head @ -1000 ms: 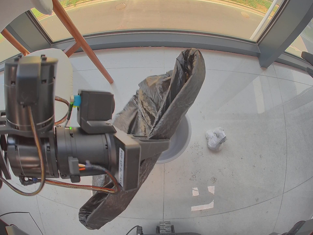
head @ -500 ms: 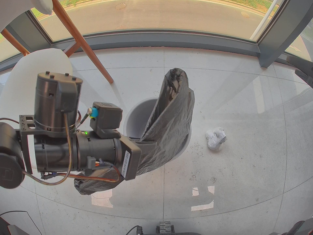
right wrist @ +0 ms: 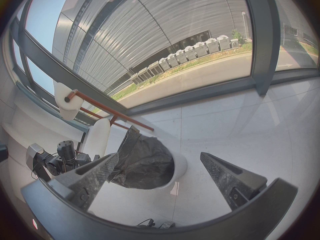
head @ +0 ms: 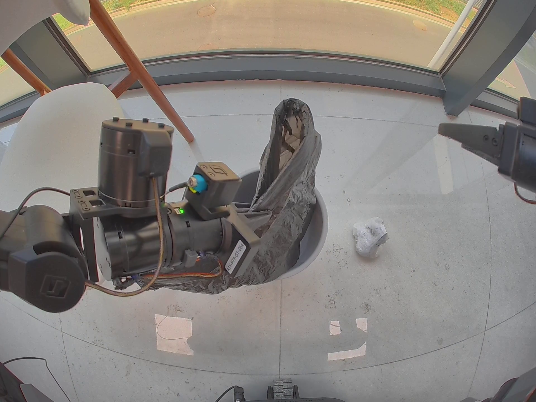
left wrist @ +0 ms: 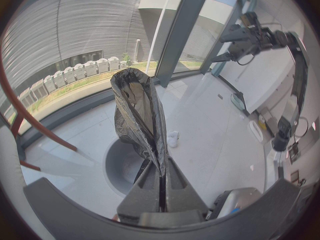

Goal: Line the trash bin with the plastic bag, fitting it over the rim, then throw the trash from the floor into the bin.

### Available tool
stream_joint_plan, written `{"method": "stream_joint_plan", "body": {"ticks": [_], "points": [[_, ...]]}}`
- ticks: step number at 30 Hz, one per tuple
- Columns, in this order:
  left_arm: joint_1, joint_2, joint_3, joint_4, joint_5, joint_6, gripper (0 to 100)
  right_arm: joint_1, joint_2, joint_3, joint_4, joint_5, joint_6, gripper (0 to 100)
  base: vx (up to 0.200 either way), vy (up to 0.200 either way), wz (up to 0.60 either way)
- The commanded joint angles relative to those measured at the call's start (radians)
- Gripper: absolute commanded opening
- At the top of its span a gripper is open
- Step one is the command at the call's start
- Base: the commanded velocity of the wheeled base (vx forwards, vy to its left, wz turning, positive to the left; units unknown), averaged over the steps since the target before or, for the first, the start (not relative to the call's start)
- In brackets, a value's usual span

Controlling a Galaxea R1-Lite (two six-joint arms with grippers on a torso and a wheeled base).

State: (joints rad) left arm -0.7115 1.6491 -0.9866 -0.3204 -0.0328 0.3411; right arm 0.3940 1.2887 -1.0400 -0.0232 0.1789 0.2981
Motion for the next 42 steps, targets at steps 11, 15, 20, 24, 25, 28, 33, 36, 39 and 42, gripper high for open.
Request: {"method": "stream_joint_plan", "body": {"ticks": [11,15,20,24,25,28,33,36,39,42], "points": [[-0.023,0.055,0.006,-0.051,0.056,0.039,0,0.189,0.317,-0.193,0.012,-0.110,0.104,100,0.000,0.000,0.00],[-0.032,0.061,0.005,-0.054,0.063,0.033,0,0.209,0.380,-0.239,0.014,-0.130,0.104,100,0.000,0.000,0.00],[-0.040,0.060,0.006,-0.054,0.063,0.032,0,0.232,0.452,-0.304,0.012,-0.134,0.104,100,0.000,0.000,0.00],[-0.043,0.060,0.006,-0.054,0.063,0.029,0,0.235,0.497,-0.334,0.005,-0.145,0.102,100,0.000,0.000,0.00],[-0.046,0.058,0.009,-0.054,0.063,0.029,0,0.233,0.529,-0.380,0.008,-0.164,0.102,100,0.000,0.000,0.00],[-0.046,0.057,0.016,-0.054,0.065,0.029,0,0.235,0.551,-0.433,0.022,-0.180,0.104,100,0.000,0.000,0.00],[-0.045,0.055,0.009,-0.054,0.068,0.027,0,0.235,0.552,-0.428,0.060,-0.213,0.102,100,0.000,0.000,0.00],[-0.045,0.055,0.011,-0.054,0.085,0.021,0,0.233,0.554,-0.417,0.068,-0.225,0.098,100,0.000,0.000,0.00],[-0.045,0.055,0.011,-0.054,0.085,0.009,0,0.235,0.561,-0.391,0.057,-0.234,0.092,100,0.000,0.000,0.00],[-0.046,0.055,0.016,-0.054,0.085,0.006,0,0.243,0.564,-0.382,0.058,-0.234,0.092,0,0.000,0.000,0.00]]}}
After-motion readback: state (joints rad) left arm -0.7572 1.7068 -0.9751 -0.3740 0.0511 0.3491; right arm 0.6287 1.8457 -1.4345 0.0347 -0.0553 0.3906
